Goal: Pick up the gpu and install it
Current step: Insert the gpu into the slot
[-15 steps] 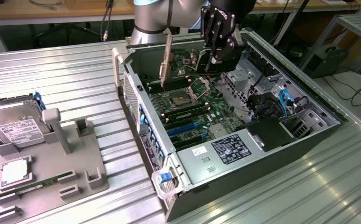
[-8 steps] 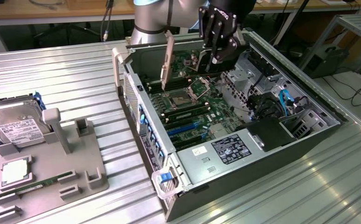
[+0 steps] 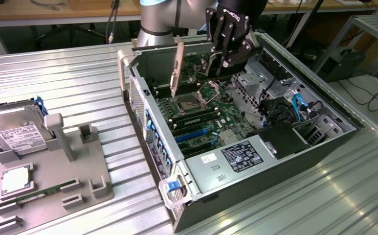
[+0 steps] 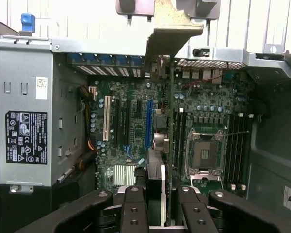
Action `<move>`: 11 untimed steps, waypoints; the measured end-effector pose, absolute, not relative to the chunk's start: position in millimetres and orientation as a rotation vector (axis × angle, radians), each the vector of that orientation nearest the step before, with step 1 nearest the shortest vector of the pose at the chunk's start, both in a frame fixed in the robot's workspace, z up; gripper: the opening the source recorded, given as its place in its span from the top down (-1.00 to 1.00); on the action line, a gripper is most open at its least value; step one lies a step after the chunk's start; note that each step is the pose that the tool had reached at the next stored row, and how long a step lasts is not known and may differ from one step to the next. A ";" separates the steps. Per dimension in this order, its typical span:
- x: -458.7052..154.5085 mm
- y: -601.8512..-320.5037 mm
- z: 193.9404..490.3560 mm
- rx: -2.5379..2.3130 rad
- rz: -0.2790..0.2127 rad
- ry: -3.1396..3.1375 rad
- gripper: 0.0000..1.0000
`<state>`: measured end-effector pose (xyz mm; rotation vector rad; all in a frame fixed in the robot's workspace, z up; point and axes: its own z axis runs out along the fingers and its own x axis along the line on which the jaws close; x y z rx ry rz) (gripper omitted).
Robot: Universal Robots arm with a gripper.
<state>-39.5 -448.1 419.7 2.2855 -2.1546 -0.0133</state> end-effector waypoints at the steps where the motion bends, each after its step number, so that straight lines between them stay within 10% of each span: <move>1: -39.5 -445.9 418.3 2.285 -0.012 -2.154 0.44; 11: -39.5 -443.0 402.6 2.283 -0.009 -2.154 0.44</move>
